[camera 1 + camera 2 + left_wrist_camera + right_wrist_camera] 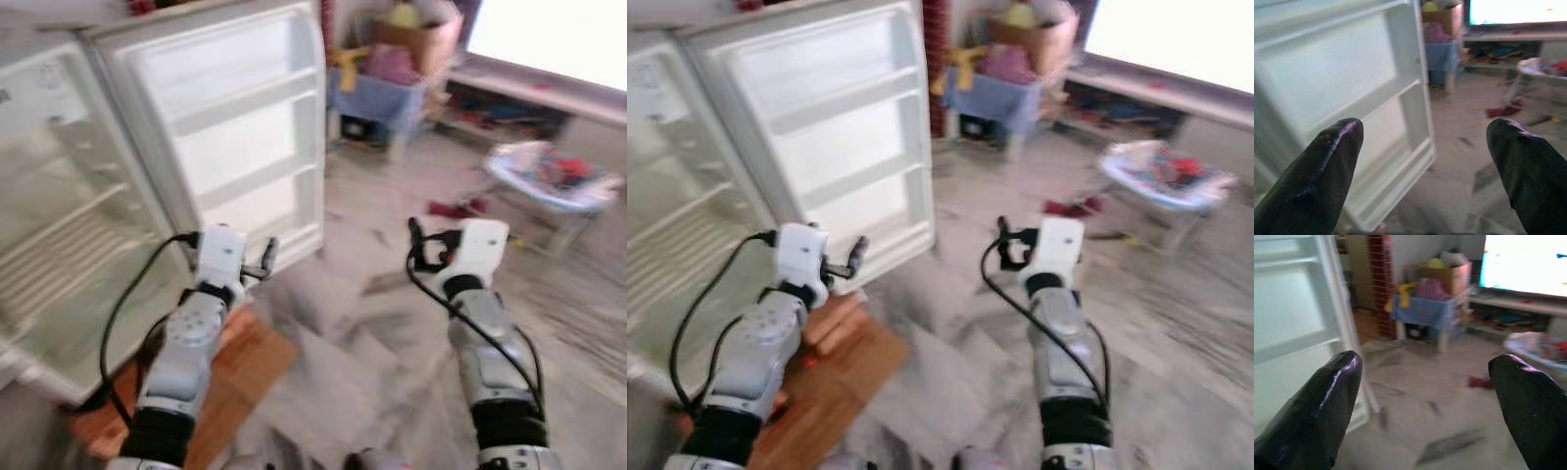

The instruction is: Restocking fridge

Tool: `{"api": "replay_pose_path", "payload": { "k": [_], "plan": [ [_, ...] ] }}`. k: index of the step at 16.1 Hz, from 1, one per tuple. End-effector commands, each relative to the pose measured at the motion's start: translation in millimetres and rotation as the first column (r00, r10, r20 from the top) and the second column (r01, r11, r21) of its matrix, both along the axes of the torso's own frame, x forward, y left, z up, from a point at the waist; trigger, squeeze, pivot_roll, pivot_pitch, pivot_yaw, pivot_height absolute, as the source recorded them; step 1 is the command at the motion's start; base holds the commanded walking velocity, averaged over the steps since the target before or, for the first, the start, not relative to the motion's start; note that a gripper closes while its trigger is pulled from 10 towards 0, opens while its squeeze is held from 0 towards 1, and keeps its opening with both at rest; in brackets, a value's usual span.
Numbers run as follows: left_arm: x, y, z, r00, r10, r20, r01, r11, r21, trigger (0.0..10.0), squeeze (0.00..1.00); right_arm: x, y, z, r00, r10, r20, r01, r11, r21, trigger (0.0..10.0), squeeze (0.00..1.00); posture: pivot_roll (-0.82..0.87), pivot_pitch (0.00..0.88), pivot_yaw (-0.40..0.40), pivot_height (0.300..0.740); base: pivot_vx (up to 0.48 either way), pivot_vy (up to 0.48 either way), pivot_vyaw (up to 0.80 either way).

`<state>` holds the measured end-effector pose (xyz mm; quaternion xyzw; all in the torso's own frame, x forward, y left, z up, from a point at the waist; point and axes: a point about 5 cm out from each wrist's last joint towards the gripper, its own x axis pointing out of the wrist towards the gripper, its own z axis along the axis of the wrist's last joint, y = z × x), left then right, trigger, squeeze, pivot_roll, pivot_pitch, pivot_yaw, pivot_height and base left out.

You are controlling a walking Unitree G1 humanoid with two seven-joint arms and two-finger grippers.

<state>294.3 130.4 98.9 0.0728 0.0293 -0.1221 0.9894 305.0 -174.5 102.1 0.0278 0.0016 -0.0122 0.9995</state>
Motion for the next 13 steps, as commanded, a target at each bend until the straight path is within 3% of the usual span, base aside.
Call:
{"api": "replay_pose_path", "payload": {
  "k": [1, 6, 9, 13],
  "plan": [
    [-1.7, 8.2, 1, 1.000, 0.027, 0.008, -0.027, 0.999, 0.021, 10.0, 0.00, 3.7, 7.7, 5, 0.999, 0.029, 0.016, -0.030, 0.999, 0.011, 10.0, 0.00, 0.06, 0.044, -0.012, 0.740, 0.000, 0.000, -0.43],
    [-11.5, 16.2, -5, 0.996, 0.094, 0.009, -0.094, 0.995, 0.030, 10.0, 0.00, 11.4, 13.0, 6, 0.996, 0.089, -0.004, -0.089, 0.996, -0.004, 10.0, 0.00, 0.10, 0.040, -0.079, 0.740, 0.000, 0.000, 0.00],
    [-12.5, 17.1, -5, 0.997, 0.083, 0.005, -0.083, 0.996, 0.036, 10.0, 0.00, 11.9, 17.7, 8, 0.995, 0.097, 0.001, -0.097, 0.995, 0.002, 10.0, 0.00, 0.09, 0.041, -0.067, 0.740, 0.000, 0.000, -0.80],
    [-9.8, 15.4, -5, 0.999, 0.053, 0.003, -0.053, 0.998, 0.042, 10.0, 0.00, 8.2, 10.8, 5, 0.998, 0.070, -0.005, -0.070, 0.998, -0.001, 10.0, 0.00, 0.06, 0.045, -0.037, 0.740, 0.000, 0.235, -0.80]
  ]
}}
